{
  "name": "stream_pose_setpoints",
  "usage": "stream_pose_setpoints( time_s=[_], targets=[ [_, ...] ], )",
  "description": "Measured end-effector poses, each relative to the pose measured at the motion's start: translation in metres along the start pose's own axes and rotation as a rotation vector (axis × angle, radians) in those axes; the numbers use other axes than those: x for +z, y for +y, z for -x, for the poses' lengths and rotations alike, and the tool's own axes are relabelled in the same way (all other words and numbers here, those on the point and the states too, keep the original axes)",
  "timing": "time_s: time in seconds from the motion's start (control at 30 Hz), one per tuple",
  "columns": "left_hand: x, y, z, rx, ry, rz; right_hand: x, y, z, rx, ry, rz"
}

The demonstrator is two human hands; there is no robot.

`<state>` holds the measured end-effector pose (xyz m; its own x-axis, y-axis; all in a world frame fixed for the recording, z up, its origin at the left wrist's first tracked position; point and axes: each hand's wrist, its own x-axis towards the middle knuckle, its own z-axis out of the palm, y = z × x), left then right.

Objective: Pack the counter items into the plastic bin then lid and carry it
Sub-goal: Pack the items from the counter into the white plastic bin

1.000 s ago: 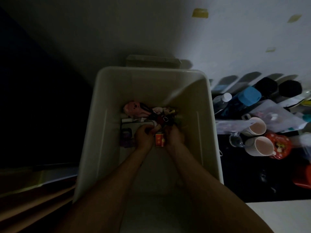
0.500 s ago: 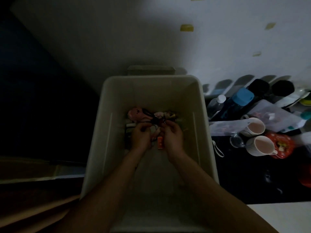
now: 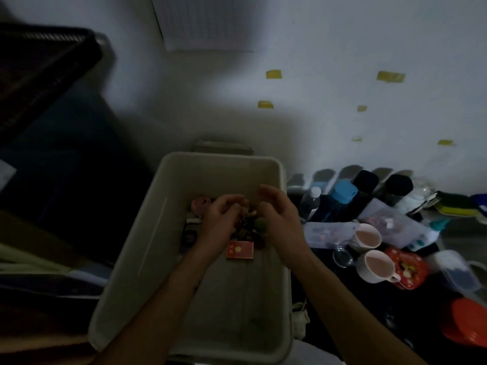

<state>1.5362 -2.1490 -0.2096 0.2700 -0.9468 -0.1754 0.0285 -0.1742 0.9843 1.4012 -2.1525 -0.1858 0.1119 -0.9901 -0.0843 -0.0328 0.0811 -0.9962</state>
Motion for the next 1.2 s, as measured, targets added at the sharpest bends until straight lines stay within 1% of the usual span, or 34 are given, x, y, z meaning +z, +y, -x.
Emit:
stream_pose_setpoints(
  time_s=[0.1,0.2,0.33,0.4,0.53,0.6,0.67,0.87,1.0,1.1,1.2],
  targets=[
    [0.024,0.009,0.012,0.001,0.017,0.079,-0.031,-0.004,0.003,-0.027,0.024,-0.014],
    [0.050,0.017,0.025,0.045,0.018,0.095,-0.061,-0.005,0.006,-0.034,0.019,-0.056],
    [0.094,0.023,0.042,0.097,-0.049,0.098,-0.110,-0.001,0.006,-0.013,-0.033,-0.099],
    [0.116,0.023,0.050,0.092,-0.079,0.111,-0.131,0.003,0.007,-0.001,-0.045,-0.095],
    [0.162,0.011,0.071,0.055,-0.120,0.078,-0.177,0.020,0.012,0.026,-0.016,-0.030],
    [0.178,0.003,0.077,0.037,-0.122,0.057,-0.191,0.029,0.016,0.051,-0.040,0.010],
    [0.193,-0.009,0.084,0.000,-0.103,0.035,-0.203,0.038,0.023,0.100,-0.074,-0.004],
    [0.206,-0.062,0.098,-0.095,-0.003,-0.064,-0.224,0.067,0.031,0.239,-0.233,-0.034],
    [0.200,-0.108,0.107,-0.195,0.040,-0.100,-0.223,0.099,0.028,0.321,-0.214,-0.093],
    [0.195,-0.132,0.115,-0.275,0.056,-0.155,-0.217,0.123,0.031,0.396,-0.245,-0.110],
    [0.191,-0.142,0.116,-0.291,0.108,-0.200,-0.212,0.136,0.034,0.450,-0.280,-0.118]
  ],
)
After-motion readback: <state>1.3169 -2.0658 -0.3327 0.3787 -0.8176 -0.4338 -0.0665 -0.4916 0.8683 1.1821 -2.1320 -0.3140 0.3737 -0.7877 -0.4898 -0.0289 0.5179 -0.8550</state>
